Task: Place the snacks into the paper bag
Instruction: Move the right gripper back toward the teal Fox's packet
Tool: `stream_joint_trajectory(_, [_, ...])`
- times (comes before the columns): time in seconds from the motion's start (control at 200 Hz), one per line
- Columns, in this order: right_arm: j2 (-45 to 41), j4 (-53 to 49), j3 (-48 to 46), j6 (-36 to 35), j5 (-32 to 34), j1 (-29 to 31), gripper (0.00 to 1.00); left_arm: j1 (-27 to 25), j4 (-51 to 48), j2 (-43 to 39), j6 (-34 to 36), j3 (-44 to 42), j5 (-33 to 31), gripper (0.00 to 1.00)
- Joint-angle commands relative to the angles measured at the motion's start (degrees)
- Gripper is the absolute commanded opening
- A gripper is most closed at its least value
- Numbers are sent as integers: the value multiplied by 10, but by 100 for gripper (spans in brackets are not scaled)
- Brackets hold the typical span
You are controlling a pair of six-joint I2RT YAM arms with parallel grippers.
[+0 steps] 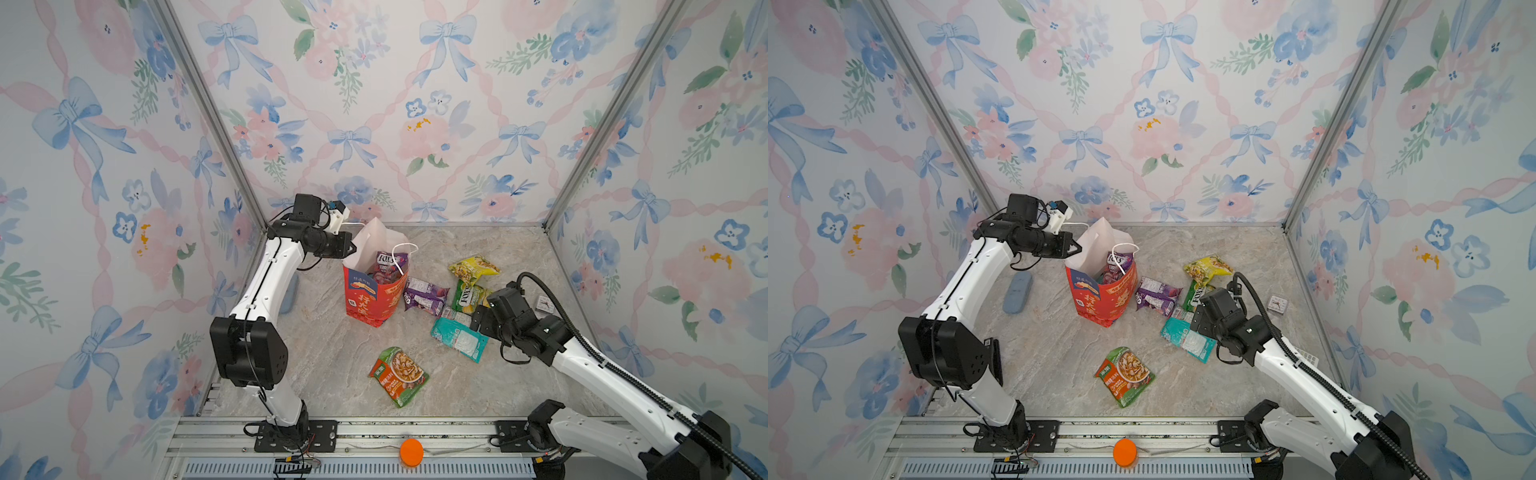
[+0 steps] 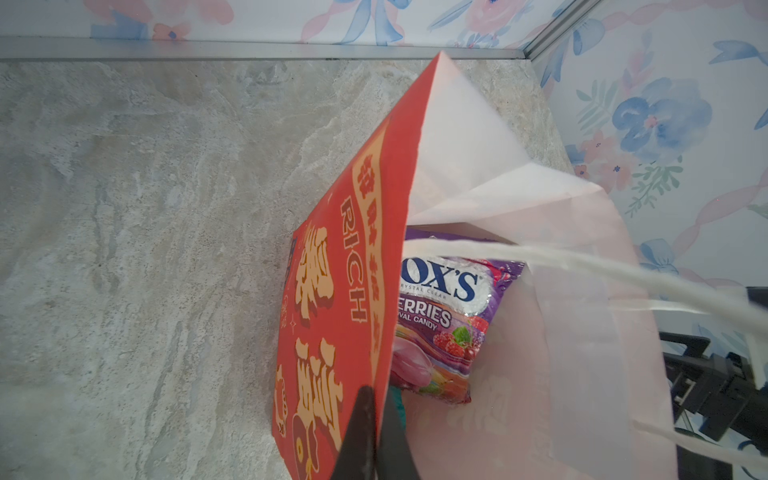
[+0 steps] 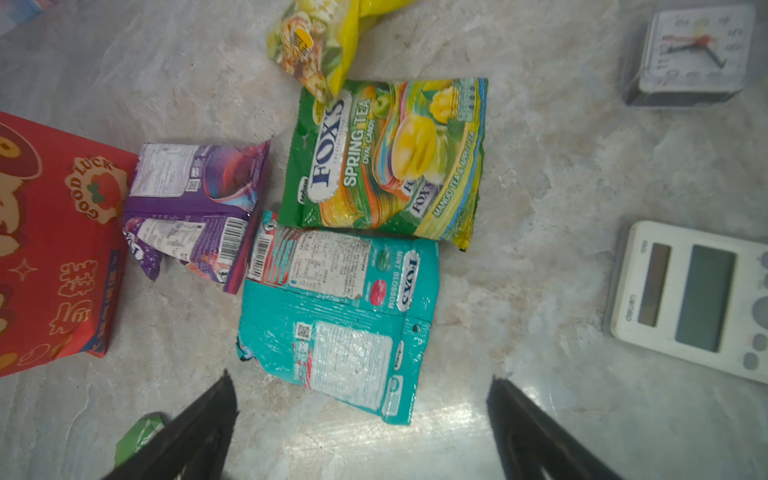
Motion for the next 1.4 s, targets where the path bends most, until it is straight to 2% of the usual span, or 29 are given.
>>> stream_joint_trajectory(0.0, [-8,-7,-33,40,-27,-4,96,-3,-13,2,0,-6,-1,0])
stream_joint_trajectory(0.355, [19,83,-121,87,-76,4,97,-5,-13,3,0,-5,1,0])
stream_joint_trajectory(0.87, [152,190,-113,72,-112,25,97,-7,-13,3,0,-6,-3,0])
stream_joint_trajectory(0.995, [185,197,-90,78,-114,53,97,-7,-13,3,0,-7,-3,0])
stream_joint_trajectory(1.24, [235,240,-37,154,-99,165,97,-7,-13,5,0,-7,-3,0])
stream_joint_trajectory(1.395, [267,237,22,164,-99,211,97,-8,-13,6,0,-7,-3,0])
